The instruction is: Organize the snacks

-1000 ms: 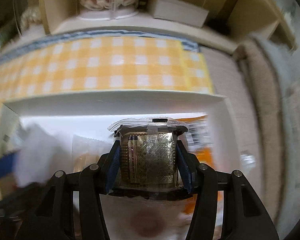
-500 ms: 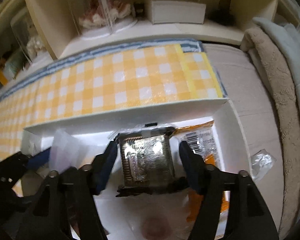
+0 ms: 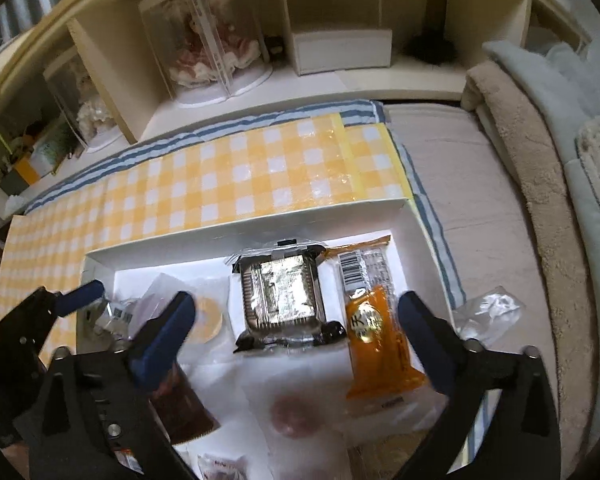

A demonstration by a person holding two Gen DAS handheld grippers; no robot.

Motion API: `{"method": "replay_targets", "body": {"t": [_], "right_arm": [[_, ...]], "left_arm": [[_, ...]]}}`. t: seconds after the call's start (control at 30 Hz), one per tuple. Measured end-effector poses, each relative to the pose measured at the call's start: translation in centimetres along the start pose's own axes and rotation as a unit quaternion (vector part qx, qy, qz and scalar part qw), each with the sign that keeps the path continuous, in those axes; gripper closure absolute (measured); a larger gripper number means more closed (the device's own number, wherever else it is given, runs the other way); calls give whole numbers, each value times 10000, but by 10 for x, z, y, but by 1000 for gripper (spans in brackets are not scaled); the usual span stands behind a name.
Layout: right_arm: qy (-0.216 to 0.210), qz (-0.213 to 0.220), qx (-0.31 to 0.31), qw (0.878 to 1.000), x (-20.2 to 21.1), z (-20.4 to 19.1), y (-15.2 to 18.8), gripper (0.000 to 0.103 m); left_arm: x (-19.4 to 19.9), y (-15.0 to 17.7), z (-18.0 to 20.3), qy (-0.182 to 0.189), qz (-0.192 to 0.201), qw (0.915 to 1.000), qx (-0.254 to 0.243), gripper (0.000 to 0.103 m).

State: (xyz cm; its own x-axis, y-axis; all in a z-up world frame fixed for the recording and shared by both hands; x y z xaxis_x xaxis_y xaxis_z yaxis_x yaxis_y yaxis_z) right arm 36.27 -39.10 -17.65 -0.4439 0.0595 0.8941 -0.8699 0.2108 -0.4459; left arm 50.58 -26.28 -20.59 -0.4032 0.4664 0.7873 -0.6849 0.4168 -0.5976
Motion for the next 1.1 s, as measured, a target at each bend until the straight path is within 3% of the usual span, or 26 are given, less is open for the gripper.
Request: {"method": "replay_targets", "body": {"t": [0.4,0.6,0.93,1.1], "right_arm": [[-88,326,123,9994,67,-4,22,0],[-244,424,125,9987,102,-7,44,0],[-300,818,154,9961,174,-6,78,0],[-297,1007,239,9942,207,-6,100,0]], "left_arm": [[108,16,5,-12,307,9992,270,0],[169,34,21,-376,441,9978,333,0],[267,77,57,-626,753,9940,476,0],[313,107,79,-1182,1067,9869,265,0]]}}
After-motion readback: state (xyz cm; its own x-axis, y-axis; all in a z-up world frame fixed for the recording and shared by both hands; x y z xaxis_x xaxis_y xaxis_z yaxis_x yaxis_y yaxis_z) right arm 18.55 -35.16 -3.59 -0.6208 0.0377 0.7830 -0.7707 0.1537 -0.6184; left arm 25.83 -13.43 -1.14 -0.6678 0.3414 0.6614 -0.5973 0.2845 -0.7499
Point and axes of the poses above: each gripper's, at about its wrist camera, not at the fingertips, and x roughly against the way its jaws point, z to its right, y to its underside, the point moved 5 cm from there along -x, roughly the way its jaws point, and after that the axes turned 5 degrees about y, right-handed, at the moved point
